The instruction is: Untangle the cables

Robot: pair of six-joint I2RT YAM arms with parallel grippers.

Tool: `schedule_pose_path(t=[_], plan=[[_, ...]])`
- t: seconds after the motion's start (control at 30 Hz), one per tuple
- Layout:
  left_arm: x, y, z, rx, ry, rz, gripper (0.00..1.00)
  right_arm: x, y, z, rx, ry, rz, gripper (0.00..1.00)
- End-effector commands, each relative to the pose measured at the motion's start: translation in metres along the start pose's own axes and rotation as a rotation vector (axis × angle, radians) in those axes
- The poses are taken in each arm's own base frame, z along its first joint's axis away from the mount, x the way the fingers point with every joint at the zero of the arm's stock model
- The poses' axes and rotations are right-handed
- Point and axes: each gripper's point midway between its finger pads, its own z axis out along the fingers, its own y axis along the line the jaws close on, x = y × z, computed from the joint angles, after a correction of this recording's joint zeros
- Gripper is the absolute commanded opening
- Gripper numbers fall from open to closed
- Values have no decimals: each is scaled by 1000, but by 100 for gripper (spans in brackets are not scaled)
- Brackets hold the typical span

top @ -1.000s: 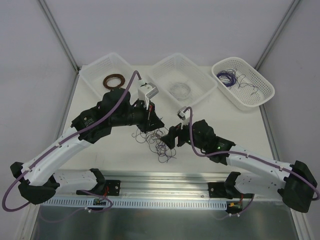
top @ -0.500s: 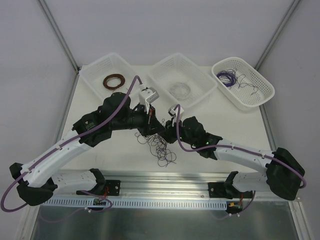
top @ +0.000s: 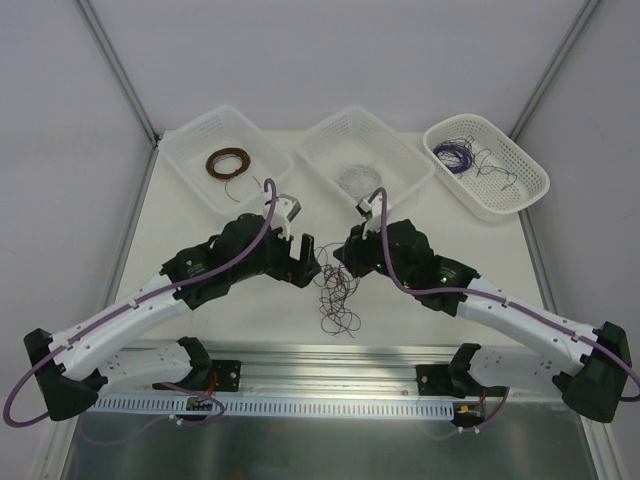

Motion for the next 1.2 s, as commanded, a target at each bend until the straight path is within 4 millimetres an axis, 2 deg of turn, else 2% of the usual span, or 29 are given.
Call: schedule_pose_path(t=[0.0, 0.03, 0.1, 0.13, 0.2, 0.27, 0.3, 0.37, 0.4, 0.6, 0.7, 0.73, 0.83, 0.87, 0.97, 1.0, 1.03, 1.1, 1.17], plan=[[-4, 4, 5, -21, -68, -20, 96, -24, -5, -21, 81, -4, 60, 1], [8, 2, 10, 4, -41, -16, 97, -26, -3, -23, 79, -4, 80, 1], [10, -4, 16, 46, -54, -24, 97, -32, 0, -26, 81, 3, 95, 1], [21, -7, 21, 73, -30, -25, 97, -32, 0, -25, 90, 10, 111, 1], [15, -16, 27, 119, -73, -44, 97, -32, -1, -27, 106, 16, 129, 1], [23, -19, 36, 148, -85, -52, 96, -33, -2, -27, 118, 12, 164, 1], [15, -25, 39, 174, -131, -71, 96, -33, -2, -27, 119, 9, 172, 1], [21, -24, 50, 168, -140, -92, 96, -32, -2, -27, 126, 7, 194, 1], [17, -27, 55, 180, -172, -117, 96, -33, -2, -26, 126, 4, 203, 1], [23, -21, 92, 136, -207, -164, 91, -27, 2, -19, 109, 17, 251, 1], [30, -19, 112, 103, -182, -164, 85, -27, 5, -19, 94, 15, 270, 1], [39, -17, 122, 87, -153, -162, 83, -28, 7, -19, 88, 13, 272, 1], [53, -12, 137, 51, -113, -183, 69, -34, 11, -26, 70, -3, 275, 1], [55, -12, 141, 46, -111, -204, 60, -37, 11, -29, 67, -8, 278, 1], [66, -2, 151, -7, -92, -242, 42, -43, 13, -40, 54, -26, 277, 1], [70, 1, 153, -23, -86, -246, 28, -48, 14, -44, 53, -37, 277, 1], [74, 6, 156, -46, -81, -252, 22, -52, 15, -50, 47, -51, 275, 1], [78, 11, 158, -73, -75, -265, 11, -58, 11, -62, 65, -63, 258, 1], [83, 19, 161, -118, -65, -270, 9, -64, 4, -77, 103, -77, 228, 1]])
